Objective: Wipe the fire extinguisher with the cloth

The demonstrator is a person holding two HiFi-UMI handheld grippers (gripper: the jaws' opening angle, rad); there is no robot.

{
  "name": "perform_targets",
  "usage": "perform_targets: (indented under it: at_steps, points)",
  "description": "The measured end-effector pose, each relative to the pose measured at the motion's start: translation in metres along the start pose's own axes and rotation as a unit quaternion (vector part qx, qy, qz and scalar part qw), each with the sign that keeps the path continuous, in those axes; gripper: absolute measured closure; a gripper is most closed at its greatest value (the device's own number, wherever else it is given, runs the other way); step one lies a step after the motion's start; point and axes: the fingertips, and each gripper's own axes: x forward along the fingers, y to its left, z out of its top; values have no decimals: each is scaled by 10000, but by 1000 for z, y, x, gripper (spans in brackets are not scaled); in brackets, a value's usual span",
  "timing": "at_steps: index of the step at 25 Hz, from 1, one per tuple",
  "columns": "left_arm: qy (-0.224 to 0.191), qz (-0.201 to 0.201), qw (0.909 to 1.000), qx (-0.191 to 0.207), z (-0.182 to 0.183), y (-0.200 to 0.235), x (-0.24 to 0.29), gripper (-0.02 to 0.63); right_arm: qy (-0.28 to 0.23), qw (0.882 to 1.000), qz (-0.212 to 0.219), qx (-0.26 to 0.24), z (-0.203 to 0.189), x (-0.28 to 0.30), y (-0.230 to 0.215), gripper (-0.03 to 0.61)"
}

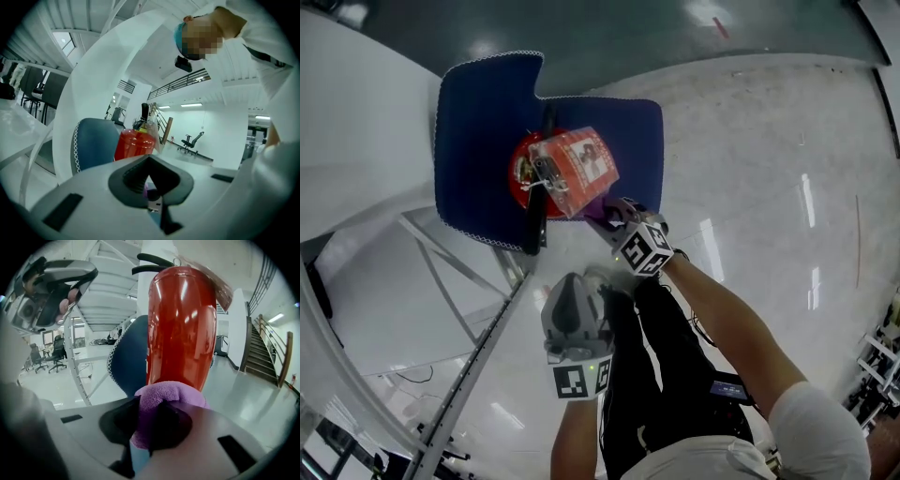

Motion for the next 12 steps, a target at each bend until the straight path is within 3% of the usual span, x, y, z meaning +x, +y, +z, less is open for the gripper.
perform_targets:
  at_steps: [12]
  points:
    - [-164,63,9998,37,48,-18,-18,608,-378,9992,-93,-49,79,-41,-1,523]
